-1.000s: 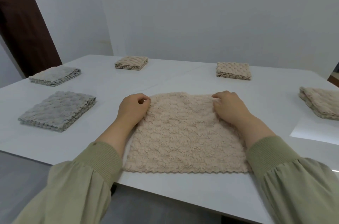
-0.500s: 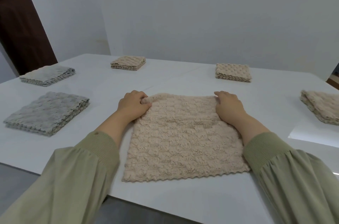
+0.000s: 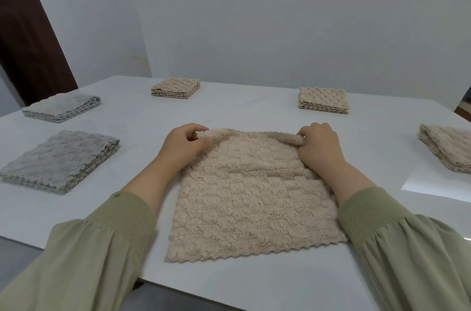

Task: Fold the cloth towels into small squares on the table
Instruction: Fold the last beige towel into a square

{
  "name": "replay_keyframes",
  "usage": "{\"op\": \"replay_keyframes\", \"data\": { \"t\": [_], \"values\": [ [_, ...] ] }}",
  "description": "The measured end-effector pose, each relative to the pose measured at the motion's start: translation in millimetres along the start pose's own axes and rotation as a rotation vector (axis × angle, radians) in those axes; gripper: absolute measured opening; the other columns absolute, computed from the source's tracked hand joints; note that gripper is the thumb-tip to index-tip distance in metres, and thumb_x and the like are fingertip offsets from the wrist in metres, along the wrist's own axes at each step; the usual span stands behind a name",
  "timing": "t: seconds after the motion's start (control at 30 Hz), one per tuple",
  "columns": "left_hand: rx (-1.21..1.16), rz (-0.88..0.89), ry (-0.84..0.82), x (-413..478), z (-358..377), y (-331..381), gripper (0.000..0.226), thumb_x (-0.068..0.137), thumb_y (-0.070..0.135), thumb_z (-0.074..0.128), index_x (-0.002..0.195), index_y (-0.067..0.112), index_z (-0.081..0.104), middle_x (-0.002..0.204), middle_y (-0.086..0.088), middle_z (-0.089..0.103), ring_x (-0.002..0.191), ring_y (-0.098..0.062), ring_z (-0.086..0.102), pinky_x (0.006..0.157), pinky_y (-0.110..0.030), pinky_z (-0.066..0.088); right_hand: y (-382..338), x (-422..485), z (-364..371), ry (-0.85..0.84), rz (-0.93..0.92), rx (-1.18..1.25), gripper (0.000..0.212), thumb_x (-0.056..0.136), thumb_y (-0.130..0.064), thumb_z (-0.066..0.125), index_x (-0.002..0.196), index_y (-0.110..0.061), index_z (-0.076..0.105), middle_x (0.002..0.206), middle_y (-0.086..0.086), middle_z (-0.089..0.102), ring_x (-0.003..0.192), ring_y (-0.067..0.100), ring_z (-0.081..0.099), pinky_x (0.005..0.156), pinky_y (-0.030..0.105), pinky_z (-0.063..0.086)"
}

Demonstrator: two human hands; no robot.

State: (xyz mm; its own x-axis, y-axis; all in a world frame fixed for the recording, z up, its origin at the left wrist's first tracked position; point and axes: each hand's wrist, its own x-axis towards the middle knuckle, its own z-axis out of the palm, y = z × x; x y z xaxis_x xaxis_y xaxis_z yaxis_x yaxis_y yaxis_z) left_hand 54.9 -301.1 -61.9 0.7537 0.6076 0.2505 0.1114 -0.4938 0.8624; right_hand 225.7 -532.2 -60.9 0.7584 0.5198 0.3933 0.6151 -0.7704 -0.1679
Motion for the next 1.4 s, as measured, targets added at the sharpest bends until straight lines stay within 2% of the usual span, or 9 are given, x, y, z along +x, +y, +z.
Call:
{"op": "replay_keyframes", "data": {
  "t": [0.23, 0.4, 0.57, 0.73, 0.83, 0.9, 1.1, 1.23, 1.4],
  "values": [
    [0.256, 0.033, 0.196, -1.3, -2.7, -1.2, 0.022, 0.081, 0.006, 0.063, 0.100, 0.016, 0.068, 0.092, 0.000, 0.062, 0.086, -0.018, 0.056, 0.074, -0.025, 0.041, 5.5, -4.9, -7.1, 0.254, 0.126, 0.190, 0.019, 0.079, -0.004, 0.049, 0.060, -0.007, 0.050, 0.063, 0.005, 0.045, 0.067, 0.027, 0.043, 0.052, 0.031, 0.023],
    [0.198, -0.022, 0.329, -1.6, -4.2, 2.5, 0.031, 0.078, 0.015, 0.062, 0.052, 0.010, 0.046, 0.052, -0.003, 0.042, 0.055, -0.020, 0.037, 0.055, -0.029, 0.028, -1.5, -6.0, -13.7, 0.298, 0.205, 0.494, 0.034, 0.086, -0.012, 0.050, 0.052, -0.015, 0.046, 0.052, 0.001, 0.046, 0.057, 0.023, 0.042, 0.048, 0.028, 0.026],
    [-0.070, -0.113, 0.296, -4.0, -3.6, 6.3, 0.016, 0.079, 0.009, 0.056, 0.067, 0.004, 0.064, 0.059, -0.004, 0.067, 0.049, -0.017, 0.049, 0.055, -0.029, 0.039, -3.1, -7.6, -12.5, 0.077, 0.339, 1.054, 0.019, 0.093, -0.005, 0.048, 0.090, -0.004, 0.067, 0.067, 0.015, 0.068, 0.050, 0.022, 0.064, 0.045, 0.028, 0.052],
    [-0.258, 0.064, 0.261, -10.1, -0.9, 18.1, 0.020, 0.092, 0.012, 0.053, 0.102, 0.021, 0.068, 0.100, 0.004, 0.070, 0.091, -0.011, 0.065, 0.082, -0.029, 0.052, -12.8, -9.5, -26.5, 0.379, 0.156, 0.967, 0.034, 0.089, -0.005, 0.045, 0.117, -0.011, 0.063, 0.111, -0.005, 0.064, 0.103, 0.003, 0.057, 0.093, 0.015, 0.042],
    [-0.266, 0.119, 0.217, -11.9, 1.5, 19.9, 0.024, 0.095, 0.017, 0.050, 0.113, 0.018, 0.065, 0.111, 0.008, 0.066, 0.107, -0.010, 0.060, 0.093, -0.028, 0.048, -23.1, -16.2, -34.9, 0.467, 0.088, 0.968, 0.031, 0.089, -0.015, 0.043, 0.112, -0.013, 0.064, 0.102, -0.012, 0.061, 0.093, -0.005, 0.054, 0.082, 0.003, 0.038],
    [-0.303, 0.025, 0.243, -12.3, 1.2, 18.2, 0.016, 0.092, 0.018, 0.055, 0.099, 0.018, 0.070, 0.100, 0.003, 0.070, 0.098, -0.017, 0.065, 0.092, -0.035, 0.051, -23.0, -17.6, -30.7, 0.333, 0.171, 0.927, 0.024, 0.092, -0.020, 0.048, 0.090, -0.009, 0.069, 0.081, -0.005, 0.063, 0.077, 0.007, 0.055, 0.070, 0.016, 0.042],
    [-0.582, -0.273, 0.219, -15.7, -4.3, 12.7, 0.007, 0.083, 0.005, 0.066, 0.086, 0.000, 0.070, 0.081, -0.015, 0.068, 0.066, -0.021, 0.065, 0.065, -0.025, 0.057, -13.9, -19.7, -34.3, 0.223, 0.317, 0.873, 0.018, 0.084, -0.010, 0.056, 0.074, -0.007, 0.071, 0.071, 0.001, 0.067, 0.066, 0.015, 0.056, 0.063, 0.029, 0.046],
    [-0.704, -0.357, 0.163, -18.3, -3.0, 16.8, 0.018, 0.092, 0.016, 0.055, 0.085, 0.003, 0.066, 0.080, -0.013, 0.065, 0.058, -0.016, 0.068, 0.052, -0.018, 0.055, -11.2, -31.5, -34.6, 0.103, 0.263, 0.450, 0.023, 0.083, -0.014, 0.051, 0.064, -0.004, 0.061, 0.062, 0.009, 0.062, 0.057, 0.025, 0.052, 0.053, 0.031, 0.043],
    [-0.914, -0.273, 0.054, -20.6, -6.1, 21.8, 0.024, 0.096, 0.016, 0.046, 0.109, 0.004, 0.061, 0.111, -0.014, 0.064, 0.096, -0.023, 0.068, 0.089, -0.034, 0.054, -13.5, -35.1, -40.1, -0.241, 0.188, 0.144, 0.034, 0.094, -0.031, 0.043, 0.070, -0.010, 0.055, 0.066, 0.003, 0.057, 0.063, 0.022, 0.053, 0.056, 0.028, 0.040]
  ]
}}
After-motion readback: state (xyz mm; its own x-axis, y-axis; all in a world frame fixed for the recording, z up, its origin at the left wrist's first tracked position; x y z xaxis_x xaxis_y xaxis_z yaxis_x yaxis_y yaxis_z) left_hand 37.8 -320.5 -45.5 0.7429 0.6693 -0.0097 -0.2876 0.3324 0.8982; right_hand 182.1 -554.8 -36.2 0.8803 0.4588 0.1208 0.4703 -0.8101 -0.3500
